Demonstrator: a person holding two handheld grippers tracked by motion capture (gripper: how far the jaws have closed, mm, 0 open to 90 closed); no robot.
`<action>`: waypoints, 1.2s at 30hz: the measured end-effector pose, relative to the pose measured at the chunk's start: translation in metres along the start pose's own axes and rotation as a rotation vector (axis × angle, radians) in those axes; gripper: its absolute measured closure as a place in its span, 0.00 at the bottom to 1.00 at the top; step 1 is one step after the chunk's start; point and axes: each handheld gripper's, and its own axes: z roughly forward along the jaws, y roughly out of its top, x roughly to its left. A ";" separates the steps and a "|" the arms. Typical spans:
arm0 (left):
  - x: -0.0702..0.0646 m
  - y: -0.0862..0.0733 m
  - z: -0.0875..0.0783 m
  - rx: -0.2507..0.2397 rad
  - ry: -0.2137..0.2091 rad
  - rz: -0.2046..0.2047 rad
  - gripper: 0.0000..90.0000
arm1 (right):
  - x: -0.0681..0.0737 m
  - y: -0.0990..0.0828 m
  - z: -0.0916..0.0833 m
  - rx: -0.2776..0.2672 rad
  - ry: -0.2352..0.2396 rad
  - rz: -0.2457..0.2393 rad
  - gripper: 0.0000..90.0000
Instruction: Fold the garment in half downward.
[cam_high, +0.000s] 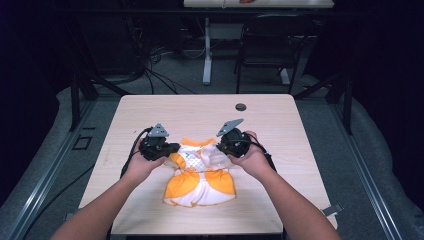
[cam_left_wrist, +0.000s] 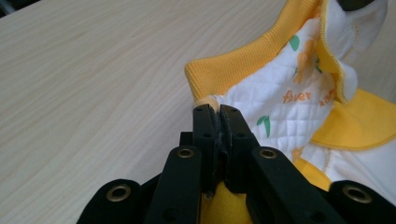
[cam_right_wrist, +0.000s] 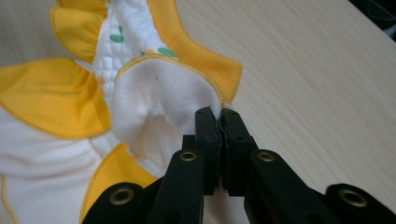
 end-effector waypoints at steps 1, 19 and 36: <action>-0.001 -0.001 0.000 0.000 -0.001 0.001 0.95 | 0.001 -0.002 0.001 0.010 0.001 -0.005 0.96; -0.021 -0.035 0.003 0.027 -0.075 -0.010 0.95 | 0.023 -0.040 0.013 0.019 0.085 0.060 0.96; -0.031 -0.034 -0.020 -0.016 -0.117 -0.034 0.85 | 0.030 -0.052 -0.012 -0.047 0.140 0.130 0.81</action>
